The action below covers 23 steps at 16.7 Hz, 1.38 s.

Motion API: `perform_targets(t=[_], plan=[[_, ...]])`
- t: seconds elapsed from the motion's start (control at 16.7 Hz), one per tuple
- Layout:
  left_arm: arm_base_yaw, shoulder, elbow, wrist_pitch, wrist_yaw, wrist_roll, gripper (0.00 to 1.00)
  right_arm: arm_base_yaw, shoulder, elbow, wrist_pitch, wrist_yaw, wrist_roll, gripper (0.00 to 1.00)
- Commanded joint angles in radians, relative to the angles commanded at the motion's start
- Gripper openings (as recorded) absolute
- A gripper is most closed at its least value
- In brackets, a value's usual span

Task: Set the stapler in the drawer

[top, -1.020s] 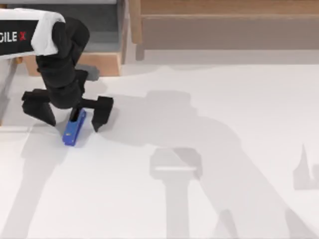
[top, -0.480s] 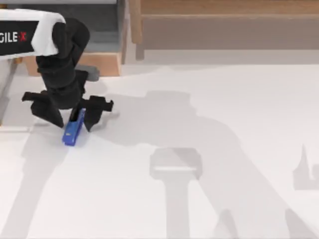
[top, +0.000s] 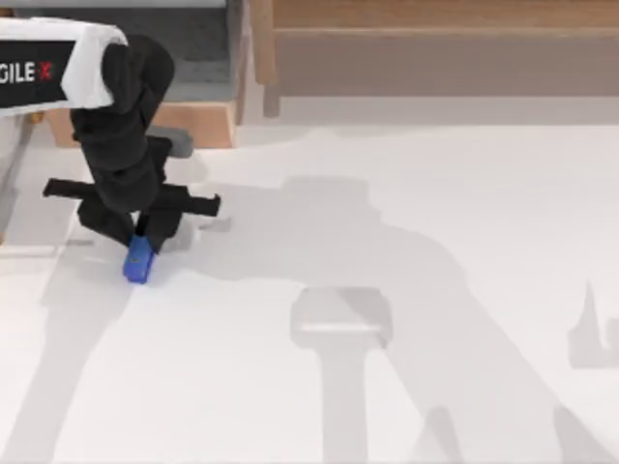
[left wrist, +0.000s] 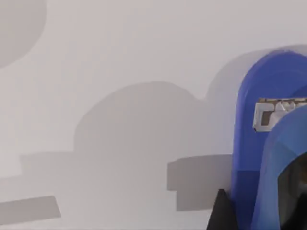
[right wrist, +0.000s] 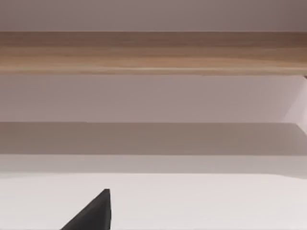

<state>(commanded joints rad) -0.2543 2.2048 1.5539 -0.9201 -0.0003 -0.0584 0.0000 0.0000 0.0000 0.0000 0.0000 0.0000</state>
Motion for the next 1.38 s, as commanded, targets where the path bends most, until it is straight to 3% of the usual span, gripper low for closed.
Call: perform_targets(t=[1.38], plan=[[0.016,-0.047,0.096,-0.121,-0.014,0.047,0.0,0.0,0.0,0.0,0.0,0.0,0.0,1.0]])
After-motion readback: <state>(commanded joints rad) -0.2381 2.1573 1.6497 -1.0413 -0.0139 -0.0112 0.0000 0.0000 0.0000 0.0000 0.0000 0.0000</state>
